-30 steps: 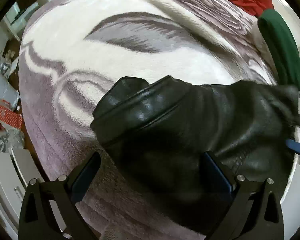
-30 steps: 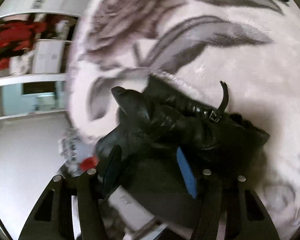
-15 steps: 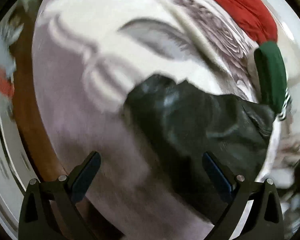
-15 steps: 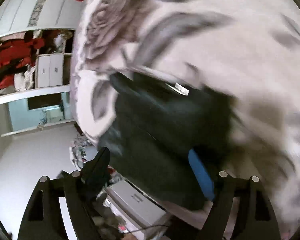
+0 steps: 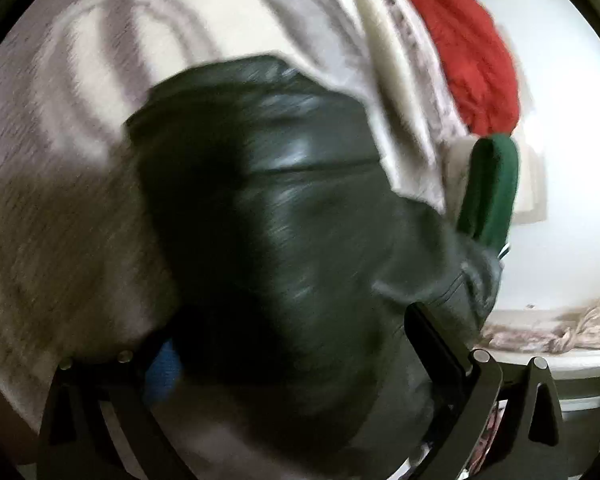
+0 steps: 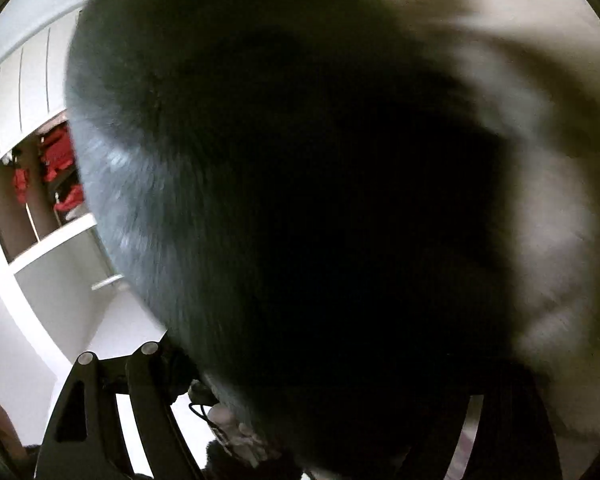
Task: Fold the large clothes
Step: 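Lift the folded jacket with both grippers and place it onto the green garment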
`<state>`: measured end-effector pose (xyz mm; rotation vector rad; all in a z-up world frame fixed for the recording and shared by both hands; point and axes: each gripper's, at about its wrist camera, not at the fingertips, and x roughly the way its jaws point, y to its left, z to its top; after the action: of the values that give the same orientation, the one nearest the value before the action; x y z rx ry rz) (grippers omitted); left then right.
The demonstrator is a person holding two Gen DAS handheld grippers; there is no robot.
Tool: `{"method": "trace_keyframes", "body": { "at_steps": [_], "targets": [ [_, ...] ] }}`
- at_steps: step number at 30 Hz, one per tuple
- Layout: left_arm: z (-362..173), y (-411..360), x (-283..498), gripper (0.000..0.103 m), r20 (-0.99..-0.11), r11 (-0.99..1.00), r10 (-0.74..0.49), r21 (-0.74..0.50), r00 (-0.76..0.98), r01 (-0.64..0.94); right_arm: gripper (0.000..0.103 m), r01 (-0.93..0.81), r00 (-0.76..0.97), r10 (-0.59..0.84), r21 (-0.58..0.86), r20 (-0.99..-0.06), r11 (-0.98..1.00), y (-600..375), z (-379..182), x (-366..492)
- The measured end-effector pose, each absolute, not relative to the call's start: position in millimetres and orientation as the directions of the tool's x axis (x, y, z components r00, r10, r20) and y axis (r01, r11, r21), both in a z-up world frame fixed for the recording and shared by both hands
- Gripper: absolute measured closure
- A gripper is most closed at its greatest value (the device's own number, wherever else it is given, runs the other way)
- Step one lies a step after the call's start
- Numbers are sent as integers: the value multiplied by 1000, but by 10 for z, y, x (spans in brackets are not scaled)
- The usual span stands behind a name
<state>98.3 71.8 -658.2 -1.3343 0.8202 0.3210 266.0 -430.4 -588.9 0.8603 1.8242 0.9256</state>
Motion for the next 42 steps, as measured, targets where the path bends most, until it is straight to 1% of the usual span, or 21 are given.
{"method": "trace_keyframes", "body": {
  "at_steps": [1,2,3,4,5,6,7,8,9,12,16,23,26,29,33,38,42],
  "targets": [
    [-6559,718,1034,24,-684,253,-221,-728,695,-637,17,172,-361,840,856,-405,487,-4267,-5889,2674],
    [-6542,720,1108,41,-698,270,-198,-714,689,-646,19,172,-358,839,854,-410,491,-4255,-5891,2685],
    [-6521,707,1159,54,-708,284,-171,-702,686,-653,24,179,-348,843,853,-411,490,-4245,-5898,2698],
    [-6508,750,1206,62,-704,293,-155,-702,693,-649,28,192,-329,851,853,-410,485,-4251,-5887,2704],
    [-6469,765,1248,72,-701,304,-146,-703,698,-643,35,192,-315,854,853,-415,485,-4254,-5856,2707],
    [-6386,770,1262,79,-700,324,-135,-700,701,-637,40,177,-299,850,850,-434,497,-4245,-5779,2709],
    [-6301,778,1261,81,-697,342,-124,-698,706,-629,43,161,-287,847,850,-447,502,-4229,-5691,2703],
    [-6173,761,1284,84,-695,363,-112,-694,710,-622,48,142,-277,846,851,-456,505,-4209,-5589,2695],
    [-6094,747,1271,85,-690,371,-106,-696,716,-615,51,131,-272,844,851,-462,508,-4195,-5507,2690],
    [-5845,749,1327,86,-671,375,-91,-707,736,-599,55,120,-258,851,859,-457,498,-4152,-5232,2703],
    [-5506,794,1408,86,-640,381,-87,-730,764,-568,57,81,-250,861,876,-443,475,-4059,-4845,2828],
    [-4840,972,2026,86,-563,433,-79,-762,823,-481,57,-4,-215,885,906,-414,423,-3961,-3914,3374],
    [-4514,973,2495,86,-528,486,-89,-763,844,-426,57,-38,-178,893,910,-413,413,-4118,-3453,3734],
    [-4306,1003,3030,86,-491,502,-116,-779,863,-376,57,-74,-132,899,908,-418,411,-4251,-2981,4205],
    [-4054,1020,3794,86,-442,531,-147,-790,885,-307,57,-116,-77,904,905,-420,410,-4332,-2556,4874],
    [-4025,1091,4769,86,-409,549,-181,-797,895,-253,57,-122,-37,906,902,-421,414,-4425,-2320,5874],
    [-4169,1086,5453,85,-404,586,-199,-780,893,-222,57,-117,-57,915,913,-398,390,-4306,-2439,6827]
  ]
}}
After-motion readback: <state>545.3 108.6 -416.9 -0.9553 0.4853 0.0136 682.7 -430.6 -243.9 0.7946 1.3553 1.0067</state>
